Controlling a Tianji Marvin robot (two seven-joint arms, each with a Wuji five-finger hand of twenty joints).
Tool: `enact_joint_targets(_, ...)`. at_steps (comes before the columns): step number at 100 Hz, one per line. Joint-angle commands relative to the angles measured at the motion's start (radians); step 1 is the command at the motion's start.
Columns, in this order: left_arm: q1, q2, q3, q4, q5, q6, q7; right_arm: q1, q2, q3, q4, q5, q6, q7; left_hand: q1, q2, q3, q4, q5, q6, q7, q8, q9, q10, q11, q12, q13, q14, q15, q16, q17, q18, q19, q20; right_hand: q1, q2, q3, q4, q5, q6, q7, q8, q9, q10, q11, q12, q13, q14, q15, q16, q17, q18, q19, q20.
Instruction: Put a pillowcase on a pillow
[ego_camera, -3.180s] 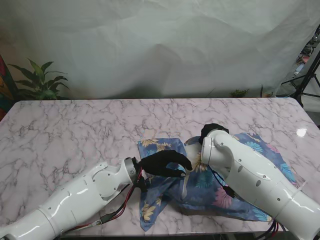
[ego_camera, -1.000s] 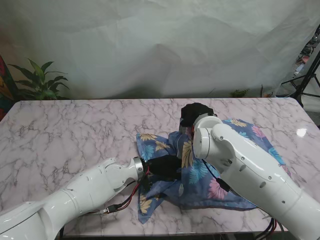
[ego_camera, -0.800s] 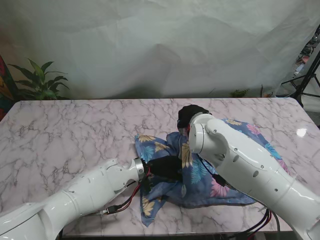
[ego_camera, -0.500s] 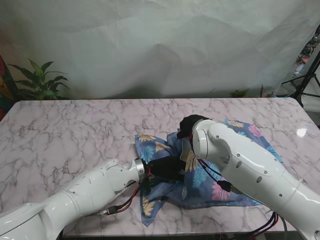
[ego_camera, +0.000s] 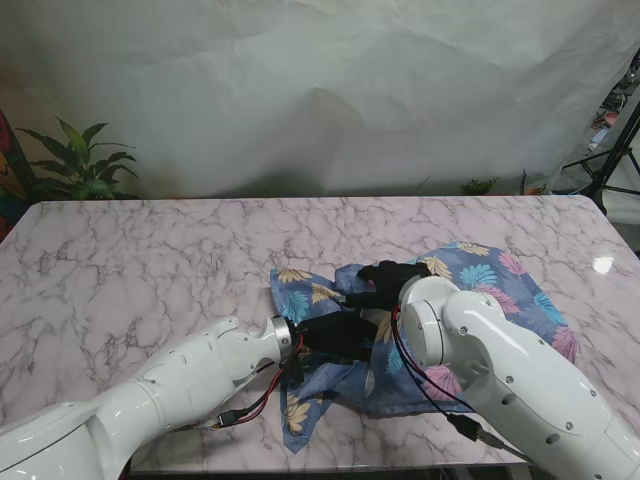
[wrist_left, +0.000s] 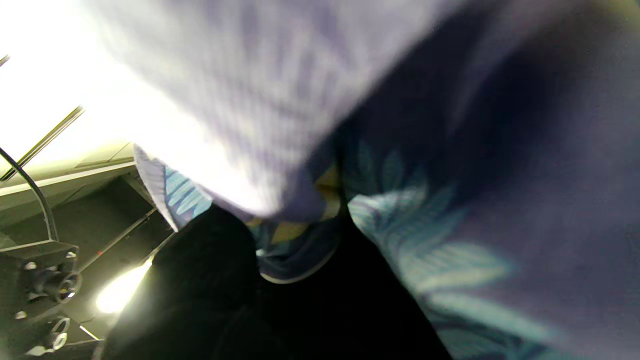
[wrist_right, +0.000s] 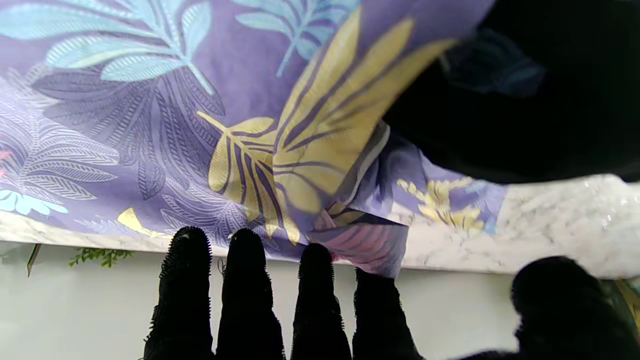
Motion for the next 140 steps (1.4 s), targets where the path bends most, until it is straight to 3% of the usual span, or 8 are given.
enact_joint_targets(1,0.008,-0.007,0.013,0.032,0.007,0.013,-0.029,-0.035,-0.011,0.005,-0.036,-0.004,0.031,-0.06,0.026,0.013,0.01,0.04,-0.079,0.162,0.022,0.011,0.03,-0.103,0.0,-0.028,-0.02,0.072,-0.015,0.003,-0.001,0.093,-0.022,0.001,-0.056,0.037,-0.018,0.016,-0.035,-0.047,-0.025,-0.011,-0.039,-0.032,-0.05,-0.025,-0.034,0.019,-0.04,-0.018,-0.027,0.034,-0.019,-0.017)
enact_joint_targets(26,0.001,-0.01,0.011,0.054,0.0,0.013,-0.042,-0.139,-0.04,0.067,-0.12,-0.102,0.087,-0.175,0.024,0.013,0.013,0.04,-0.078,0.162,0.023,0.011,0.03,-0.105,0.0,-0.029,-0.022,0.069,-0.011,0.004,-0.003,0.095,-0.025,0.0,-0.026,0.011,-0.014,0.013,0.002,-0.059,-0.023,0.0,0.01,-0.081,-0.044,-0.036,-0.024,0.011,-0.053,-0.035,-0.02,0.065,-0.042,-0.035)
enact_joint_targets(34,0.0,-0.008,0.011,0.055,-0.001,0.012,-0.046,-0.154,-0.044,0.087,-0.136,-0.135,0.082,-0.165,0.024,0.013,0.014,0.039,-0.079,0.163,0.022,0.011,0.029,-0.105,-0.001,-0.029,-0.022,0.067,-0.012,0.003,-0.004,0.095,-0.027,-0.001,-0.027,0.013,-0.017,0.013,-0.02,-0.043,-0.043,-0.009,-0.005,-0.059,-0.077,-0.066,-0.06,-0.005,-0.086,-0.066,-0.042,0.085,-0.076,-0.067)
enact_joint_targets(51,0.0,0.009,0.007,0.035,0.007,0.019,-0.049,-0.207,-0.054,0.129,-0.167,-0.228,0.084,-0.14,0.024,0.011,0.016,0.039,-0.079,0.161,0.023,0.01,0.03,-0.105,-0.001,-0.03,-0.023,0.067,-0.013,0.002,-0.005,0.094,-0.029,-0.002,-0.001,-0.009,-0.014,0.013,0.031,0.019,-0.016,0.0,0.063,0.024,-0.014,-0.044,-0.007,-0.041,-0.066,-0.087,0.0,0.041,-0.07,-0.103)
enact_joint_targets(63,0.003,0.019,0.0,0.022,0.013,0.028,-0.048,-0.303,-0.073,0.18,-0.208,-0.387,0.028,-0.062,0.022,0.011,0.016,0.039,-0.08,0.159,0.023,0.01,0.029,-0.106,-0.002,-0.03,-0.023,0.064,-0.014,0.001,-0.008,0.094,-0.031,-0.002,0.031,-0.065,0.006,0.012,0.096,0.036,0.044,0.019,0.11,0.023,0.076,-0.006,0.083,-0.063,0.017,-0.036,0.048,0.051,-0.01,-0.096)
enact_joint_targets(80,0.0,0.015,0.001,0.03,0.027,0.021,-0.034,-0.423,-0.097,0.226,-0.231,-0.54,-0.021,-0.024,0.02,0.012,0.014,0.038,-0.081,0.155,0.022,0.01,0.025,-0.108,-0.003,-0.03,-0.025,0.061,-0.017,0.0,-0.013,0.093,-0.034,-0.003,0.033,-0.134,0.042,0.005,0.126,0.053,0.092,0.031,0.134,0.043,0.128,0.015,0.143,-0.05,0.063,0.003,0.087,0.054,0.028,-0.089)
enact_joint_targets(118,-0.006,0.014,0.006,0.029,0.08,0.024,0.007,-0.465,-0.103,0.178,-0.199,-0.542,0.08,0.004,0.023,0.011,0.014,0.038,-0.081,0.157,0.023,0.012,0.024,-0.109,-0.004,-0.032,-0.027,0.059,-0.02,-0.002,-0.016,0.093,-0.039,-0.004,-0.049,-0.149,0.096,-0.008,0.153,0.092,0.139,0.042,0.163,0.064,0.23,0.093,0.226,-0.071,0.139,0.082,0.133,0.072,0.069,-0.057)
enact_joint_targets(140,-0.005,0.01,0.003,0.035,0.085,0.025,0.016,-0.409,-0.088,0.117,-0.114,-0.486,0.122,-0.015,0.023,0.01,0.016,0.039,-0.081,0.156,0.023,0.012,0.022,-0.109,-0.006,-0.036,-0.028,0.059,-0.021,-0.002,-0.017,0.095,-0.04,-0.005,-0.06,-0.215,0.147,-0.015,0.204,0.082,0.319,0.164,0.226,0.065,0.365,0.2,0.352,-0.129,0.28,0.184,0.238,0.039,0.149,0.017)
